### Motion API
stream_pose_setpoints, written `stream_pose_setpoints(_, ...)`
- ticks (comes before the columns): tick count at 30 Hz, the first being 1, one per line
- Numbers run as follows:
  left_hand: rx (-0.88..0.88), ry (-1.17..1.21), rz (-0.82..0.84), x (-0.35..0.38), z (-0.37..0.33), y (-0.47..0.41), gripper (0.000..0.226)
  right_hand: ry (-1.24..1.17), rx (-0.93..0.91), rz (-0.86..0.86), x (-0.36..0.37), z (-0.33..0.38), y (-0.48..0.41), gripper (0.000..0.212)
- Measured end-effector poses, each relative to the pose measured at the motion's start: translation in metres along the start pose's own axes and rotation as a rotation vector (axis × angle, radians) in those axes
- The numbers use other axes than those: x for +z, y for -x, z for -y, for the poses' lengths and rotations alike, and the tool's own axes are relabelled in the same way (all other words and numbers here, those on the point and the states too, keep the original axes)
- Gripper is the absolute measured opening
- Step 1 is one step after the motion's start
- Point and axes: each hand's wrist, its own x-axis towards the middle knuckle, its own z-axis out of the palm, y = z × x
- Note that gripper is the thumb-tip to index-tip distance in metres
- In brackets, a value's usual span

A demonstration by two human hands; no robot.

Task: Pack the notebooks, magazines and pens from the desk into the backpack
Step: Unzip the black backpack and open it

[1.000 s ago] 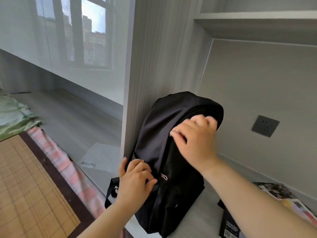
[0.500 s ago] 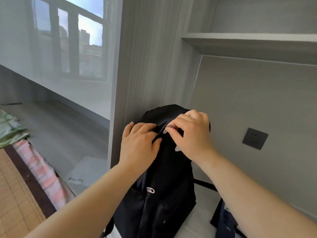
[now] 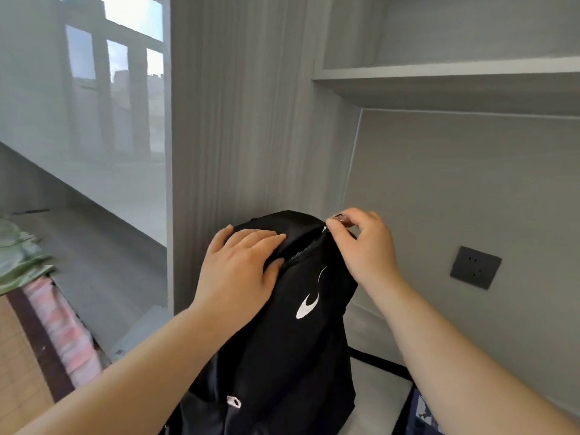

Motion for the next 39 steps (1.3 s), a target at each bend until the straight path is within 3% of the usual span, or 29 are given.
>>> stream_pose_setpoints(3,0.033,-0.016,-0.025,0.004,-0.001,-0.023,0.029,0.005,0.011,-0.015,-0.004,-0.010,-0.006,0.012)
stream_pose_setpoints(7,0.059,-0.069,-0.063,-0.002,0.010,-0.023,0.026,-0.099,0.299,-0.022,-0.011,-0.046,-0.018,0.027)
stream_pose_setpoints(10,0.013,-0.095,-0.024,-0.012,0.019,-0.022,0.030,-0.214,0.464,-0.036,-0.011,-0.073,-0.016,0.026)
stream_pose_setpoints(13,-0.003,-0.078,0.026,-0.014,0.017,-0.031,0.032,-0.254,0.454,-0.024,-0.005,-0.085,-0.014,0.027)
stream_pose_setpoints(17,0.107,-0.070,0.110,-0.005,-0.011,-0.059,0.044,-0.270,0.383,0.039,0.000,-0.087,-0.017,0.026)
stream_pose_setpoints(21,0.251,-0.258,0.163,0.004,-0.029,-0.098,0.032,-0.272,0.320,0.041,-0.004,-0.095,-0.018,0.035)
stream_pose_setpoints(25,0.334,-0.368,0.138,0.005,-0.025,-0.110,0.027,-0.304,0.412,0.035,-0.005,-0.116,-0.016,0.026)
stream_pose_setpoints(29,0.285,-0.350,0.080,0.000,-0.017,-0.105,0.023,-0.284,0.562,0.079,0.008,-0.148,-0.007,0.026)
stream_pose_setpoints(34,0.127,-0.304,0.140,0.006,-0.017,-0.119,0.022,-0.347,0.682,0.128,0.026,-0.171,0.007,0.024)
stream_pose_setpoints(39,0.126,-0.345,0.052,0.014,-0.024,-0.128,0.022,-0.262,0.773,0.188,0.029,-0.198,0.025,0.027)
